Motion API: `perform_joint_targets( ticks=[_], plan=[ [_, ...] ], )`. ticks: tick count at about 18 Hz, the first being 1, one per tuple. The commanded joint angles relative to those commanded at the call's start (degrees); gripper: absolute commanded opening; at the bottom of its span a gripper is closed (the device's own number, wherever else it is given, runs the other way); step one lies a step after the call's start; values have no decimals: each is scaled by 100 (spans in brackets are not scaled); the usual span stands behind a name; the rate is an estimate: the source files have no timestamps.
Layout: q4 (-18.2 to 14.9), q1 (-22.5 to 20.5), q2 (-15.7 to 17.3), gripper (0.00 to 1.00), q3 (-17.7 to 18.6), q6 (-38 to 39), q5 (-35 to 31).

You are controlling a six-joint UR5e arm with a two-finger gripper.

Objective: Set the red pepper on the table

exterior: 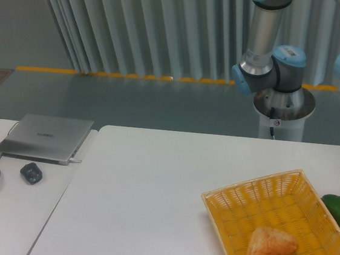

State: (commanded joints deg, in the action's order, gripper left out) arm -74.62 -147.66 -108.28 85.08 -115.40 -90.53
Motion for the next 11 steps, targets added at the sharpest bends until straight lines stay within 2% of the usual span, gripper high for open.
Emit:
perform_joint_targets(
  ticks=[11],
  plan=[
    [0,0,-18,100,17,27,-27]
  ],
)
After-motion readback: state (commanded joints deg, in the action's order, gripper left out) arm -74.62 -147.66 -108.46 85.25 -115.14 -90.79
